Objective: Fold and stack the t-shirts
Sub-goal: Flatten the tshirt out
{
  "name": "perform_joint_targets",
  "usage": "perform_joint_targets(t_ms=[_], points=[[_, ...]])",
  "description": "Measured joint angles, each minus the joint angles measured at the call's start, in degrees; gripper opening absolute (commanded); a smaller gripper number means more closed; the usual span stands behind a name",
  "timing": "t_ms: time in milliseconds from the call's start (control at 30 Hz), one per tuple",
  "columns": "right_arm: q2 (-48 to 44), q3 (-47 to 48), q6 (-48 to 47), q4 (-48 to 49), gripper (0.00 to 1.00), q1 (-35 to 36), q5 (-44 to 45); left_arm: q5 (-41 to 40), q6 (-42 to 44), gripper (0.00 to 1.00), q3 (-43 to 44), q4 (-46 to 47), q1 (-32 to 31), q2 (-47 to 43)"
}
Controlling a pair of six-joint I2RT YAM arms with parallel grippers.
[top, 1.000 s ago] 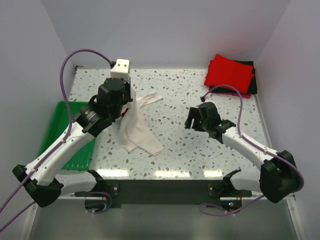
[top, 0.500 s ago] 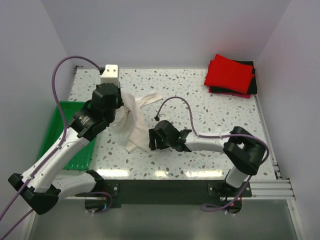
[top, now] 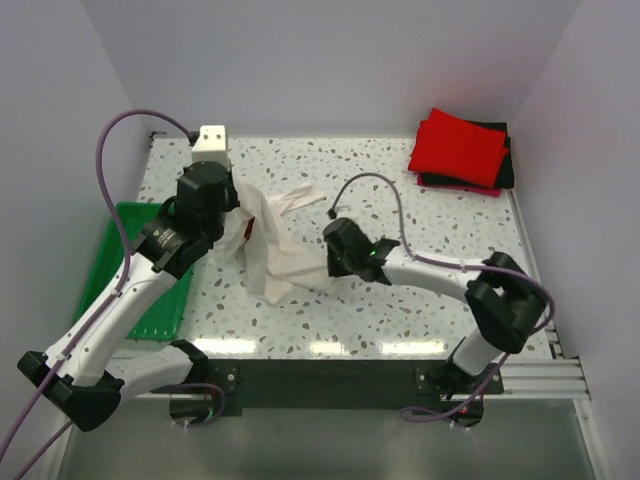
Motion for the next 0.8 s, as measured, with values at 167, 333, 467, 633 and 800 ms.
perform_joint_targets(t_ms=[167, 333, 467, 633, 800], points=[[-13.4, 5.2, -5.7, -7.6, 0.0, -15.6, 3.4, 0.4, 0.1, 0.0, 0.3, 0.0, 0.7, 0.0], [-22.4, 17.1, -11.9, -12.1, 0.0, -20.5, 8.8, 1.8, 0.0, 0.0, 0.5, -0.2, 0.8, -1.3], [-26.0, 23.9, -16.4, -15.9, 0.0, -20.5, 13.0, 4.7, 0.0, 0.0, 0.1, 0.2, 0.8, -5.8], [-26.0, 29.9, -20.3, -19.4, 0.0, -21.3, 17.0, 7.2, 0.2, 0.0, -1.2, 0.9, 0.8, -11.3], [-23.5, 35.9, -22.9, -21.2, 0.0, -22.4, 18.4, 5.2, 0.9, 0.0, 0.8, 1.5, 0.8, -8.9]])
